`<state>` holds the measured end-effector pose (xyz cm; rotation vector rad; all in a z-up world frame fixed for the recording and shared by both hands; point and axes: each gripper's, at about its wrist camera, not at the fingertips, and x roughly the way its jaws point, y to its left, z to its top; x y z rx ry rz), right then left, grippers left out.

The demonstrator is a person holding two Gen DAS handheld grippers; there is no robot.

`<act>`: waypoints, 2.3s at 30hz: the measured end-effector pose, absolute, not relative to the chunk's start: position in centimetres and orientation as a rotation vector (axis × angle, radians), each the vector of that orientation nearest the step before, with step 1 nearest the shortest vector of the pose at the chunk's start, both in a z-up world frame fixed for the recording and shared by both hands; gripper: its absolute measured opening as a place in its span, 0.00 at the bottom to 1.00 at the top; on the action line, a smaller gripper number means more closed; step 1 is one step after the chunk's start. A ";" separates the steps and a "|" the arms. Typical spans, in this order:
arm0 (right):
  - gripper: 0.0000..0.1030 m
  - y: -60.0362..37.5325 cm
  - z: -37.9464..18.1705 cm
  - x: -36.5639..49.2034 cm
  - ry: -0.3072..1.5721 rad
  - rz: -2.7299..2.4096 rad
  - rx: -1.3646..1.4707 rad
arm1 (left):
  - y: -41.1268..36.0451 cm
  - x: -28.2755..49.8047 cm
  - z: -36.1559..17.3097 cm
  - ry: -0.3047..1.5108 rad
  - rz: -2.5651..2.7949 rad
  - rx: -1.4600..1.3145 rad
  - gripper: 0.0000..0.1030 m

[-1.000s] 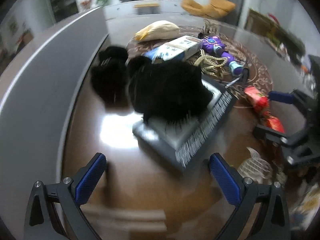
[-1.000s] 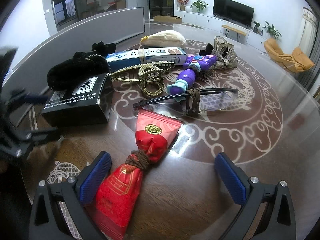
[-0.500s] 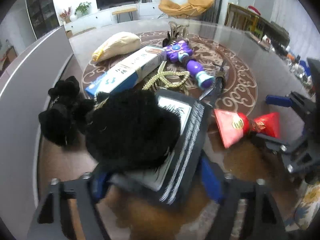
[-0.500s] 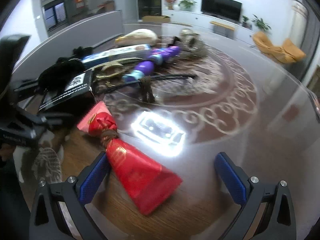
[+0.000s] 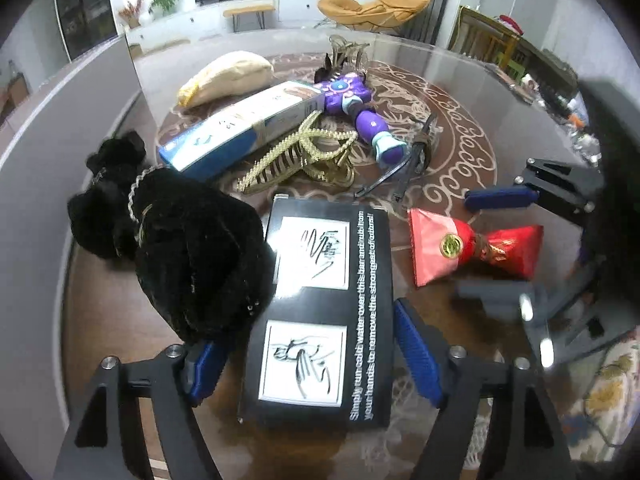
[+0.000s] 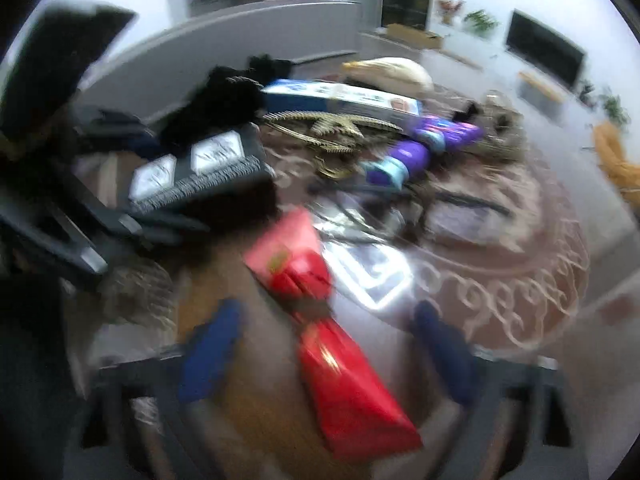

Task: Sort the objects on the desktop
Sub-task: 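Grasp the black soap box with the left tool while the right tool grasps the red package, then carry both items over the cardboard bin and open both tools to drop them, then bring both open tools back over the table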

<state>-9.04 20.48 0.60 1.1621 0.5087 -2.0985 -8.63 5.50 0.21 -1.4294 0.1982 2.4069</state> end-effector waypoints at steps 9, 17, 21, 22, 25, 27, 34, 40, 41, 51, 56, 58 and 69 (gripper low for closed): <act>0.20 26.2 2.4 -6.1 0.306 -2.133 1.335 | 3.6 -2.0 1.3 0.032 2.345 -1.405 0.56; 0.20 24.2 7.6 -7.0 0.331 -2.139 1.298 | -4.4 -2.2 9.9 -0.155 2.494 -1.270 0.56; 0.20 15.9 12.7 -9.2 0.322 -2.099 1.143 | -11.9 -3.5 14.0 -0.144 2.688 -1.241 0.56; 0.20 12.8 14.2 -9.6 0.312 -2.073 1.092 | -14.6 -4.2 14.4 -0.146 2.748 -1.265 0.56; 0.20 4.5 17.0 -10.4 0.304 -1.994 0.987 | -20.3 -5.6 13.9 -0.173 2.854 -1.359 0.56; 0.20 -0.3 17.8 -10.6 0.314 -1.959 0.942 | -23.4 -6.4 12.8 -0.198 2.893 -1.426 0.56; 0.30 -13.8 13.3 -11.3 0.390 -1.854 0.968 | -28.1 -7.3 7.7 -0.249 2.919 -1.623 0.57; 0.78 -13.7 11.8 -10.8 0.364 -1.847 0.968 | -28.0 -6.1 8.0 -0.236 3.025 -1.570 0.74; 0.78 -12.5 12.2 -10.8 0.343 -1.859 0.951 | -27.5 -5.7 8.5 -0.220 3.042 -1.539 0.74; 0.96 7.7 11.4 -10.3 0.329 -2.211 0.864 | -10.8 -1.1 15.2 -0.084 2.784 -1.090 0.99; 0.96 18.8 5.0 -10.2 0.385 -2.376 1.130 | -2.1 -1.8 9.0 0.005 2.568 -1.252 0.99; 0.96 21.3 2.8 -9.9 0.368 -2.403 1.209 | -0.4 -2.8 4.7 0.058 2.518 -1.377 0.99; 1.00 23.1 -0.1 -11.7 0.232 -2.518 1.301 | 2.1 -8.1 -1.3 0.103 2.642 -1.455 1.00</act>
